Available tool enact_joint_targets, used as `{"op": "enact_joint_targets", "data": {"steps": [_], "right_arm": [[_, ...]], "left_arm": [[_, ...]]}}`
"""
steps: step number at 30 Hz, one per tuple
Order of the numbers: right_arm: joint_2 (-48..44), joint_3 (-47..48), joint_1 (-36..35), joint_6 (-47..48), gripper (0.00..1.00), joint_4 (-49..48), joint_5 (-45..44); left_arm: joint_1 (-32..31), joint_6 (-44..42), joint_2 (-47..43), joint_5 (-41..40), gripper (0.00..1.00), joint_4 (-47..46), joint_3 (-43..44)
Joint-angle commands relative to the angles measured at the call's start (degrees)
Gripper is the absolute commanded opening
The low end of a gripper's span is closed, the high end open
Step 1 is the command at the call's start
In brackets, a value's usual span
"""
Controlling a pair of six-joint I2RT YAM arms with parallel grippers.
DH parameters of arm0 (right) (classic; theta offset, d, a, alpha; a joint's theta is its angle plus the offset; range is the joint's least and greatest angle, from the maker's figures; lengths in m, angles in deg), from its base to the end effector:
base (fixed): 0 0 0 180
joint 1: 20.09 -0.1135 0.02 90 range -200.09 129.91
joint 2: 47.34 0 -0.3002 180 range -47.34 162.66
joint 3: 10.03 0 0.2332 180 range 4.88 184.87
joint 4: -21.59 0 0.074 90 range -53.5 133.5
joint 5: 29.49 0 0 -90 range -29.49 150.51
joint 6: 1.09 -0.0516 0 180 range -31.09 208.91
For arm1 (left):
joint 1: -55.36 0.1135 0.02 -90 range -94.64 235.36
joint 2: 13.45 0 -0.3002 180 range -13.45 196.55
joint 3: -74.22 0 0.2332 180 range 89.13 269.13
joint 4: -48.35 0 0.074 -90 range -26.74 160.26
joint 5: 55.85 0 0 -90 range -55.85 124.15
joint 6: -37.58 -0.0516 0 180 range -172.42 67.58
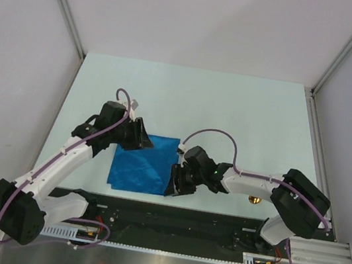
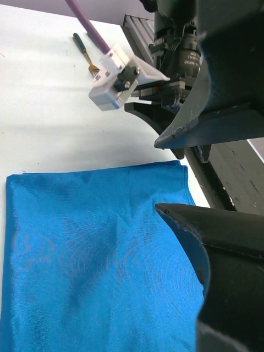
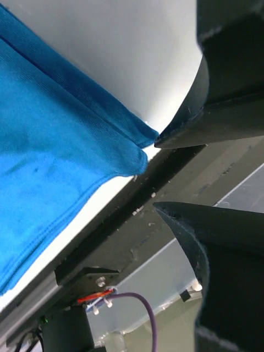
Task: Fold the napkin into a case and place the utensils inside
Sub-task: Smooth out the lower triangle-folded napkin at the center of the board.
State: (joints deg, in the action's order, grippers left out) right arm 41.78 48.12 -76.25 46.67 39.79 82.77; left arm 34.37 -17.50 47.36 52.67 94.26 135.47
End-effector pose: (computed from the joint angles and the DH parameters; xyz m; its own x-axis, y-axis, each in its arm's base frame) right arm 0.1480 0.2559 0.2015 -0.9214 -0.2571 -0.2914 -0.3879 0.6517 0.6517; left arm 0.1743 -0.0844 0.2897 -0.8592 -0.2517 -0.4454 0.0680 0.8066 -0.5871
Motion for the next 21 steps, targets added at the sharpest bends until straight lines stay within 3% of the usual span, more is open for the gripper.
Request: {"op": "enact_joint_targets", "data": {"steps": [1,13,17,21], "right_arm": [[2.5,1.2,-0.5,-1.4,0.47,-2.7,-2.2],[5.5,2.6,0.2,-1.8,0.45,-3.7,-3.2],[5.3,2.4,0.6,-1.8,0.26,-3.6,-2.8],[3.9,1.1,1.3,-1.6,0.13,-3.6,-2.8]], "left_arm": [[1.1,-2.0,-1.3,1.8,0.49,0.4,0.2],[3.0,-3.0,-2.5,2.4,0.50,0.9,-1.3],[3.8,-3.6,-2.5,2.6,0.50,1.2,-1.4],[4.6,-4.2,-2.6,2.6,0.50,1.3,-1.6]]}}
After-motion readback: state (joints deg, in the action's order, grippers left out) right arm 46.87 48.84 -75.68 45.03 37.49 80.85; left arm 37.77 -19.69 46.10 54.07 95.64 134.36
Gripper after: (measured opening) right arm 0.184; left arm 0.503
